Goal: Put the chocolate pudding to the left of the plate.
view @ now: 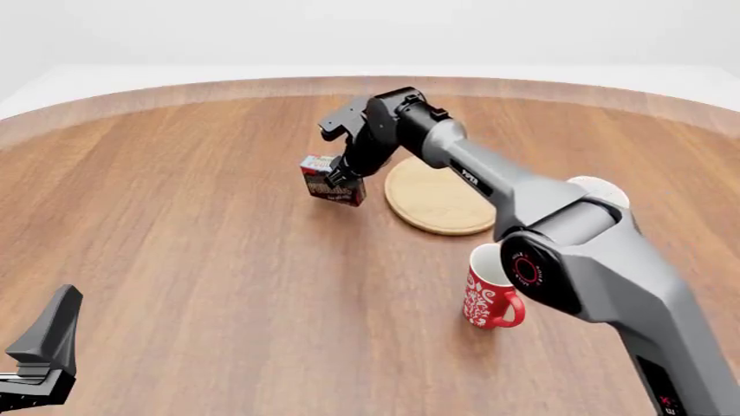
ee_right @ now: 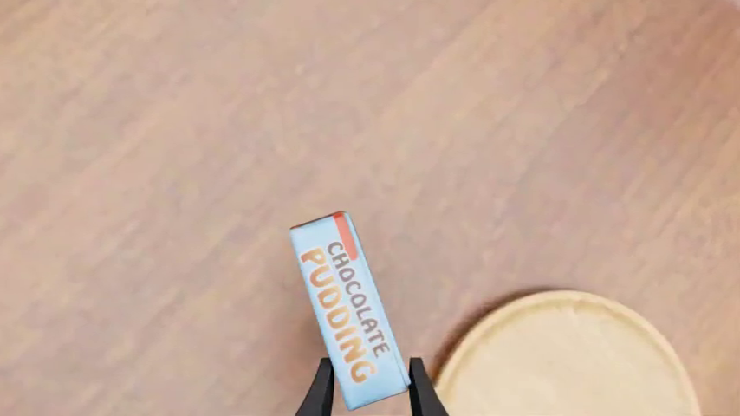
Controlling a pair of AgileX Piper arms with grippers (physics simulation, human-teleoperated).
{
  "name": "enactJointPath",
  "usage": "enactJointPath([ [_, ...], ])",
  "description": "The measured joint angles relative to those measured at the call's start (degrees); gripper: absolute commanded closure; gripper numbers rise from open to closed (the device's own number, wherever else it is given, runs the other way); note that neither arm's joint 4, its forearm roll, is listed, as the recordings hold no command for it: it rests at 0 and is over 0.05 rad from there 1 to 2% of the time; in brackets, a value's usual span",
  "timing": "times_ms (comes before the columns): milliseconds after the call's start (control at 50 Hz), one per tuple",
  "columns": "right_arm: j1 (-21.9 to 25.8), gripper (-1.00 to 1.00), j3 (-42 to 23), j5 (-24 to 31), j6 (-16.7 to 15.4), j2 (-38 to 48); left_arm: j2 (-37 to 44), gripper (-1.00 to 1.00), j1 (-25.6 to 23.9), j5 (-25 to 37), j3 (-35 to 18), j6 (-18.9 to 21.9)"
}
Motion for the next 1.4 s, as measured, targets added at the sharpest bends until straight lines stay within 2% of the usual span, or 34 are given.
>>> enactJointPath([
  [520,-0.36,1.00,-8.02,5.57,-0.12,4.36,0.00,-1.00,0.00,0.00,0.00,0.00],
  [540,-0.26,-1.00,-7.81,5.48,-0.04,4.22,0.00,-1.00,0.00,0.00,0.00,0.00],
  [680,1.46,-1.00,-4.56,3.56,1.47,0.53,0.00,-1.00,0.00,0.00,0.00,0.00],
  [880,2.46,-1.00,-1.98,2.18,1.89,-2.96,0.00,-1.00,0.00,0.00,0.00,0.00],
  [1080,2.85,-1.00,3.64,-0.50,2.29,-6.56,0.00,-1.00,0.00,0.00,0.00,0.00],
  [1260,3.20,-1.00,12.25,-4.86,3.08,-12.54,0.00,-1.00,0.00,0.00,0.00,0.00],
  [1400,4.16,-1.00,22.44,-10.69,4.65,-20.43,0.00,-1.00,0.00,0.00,0.00,0.00],
])
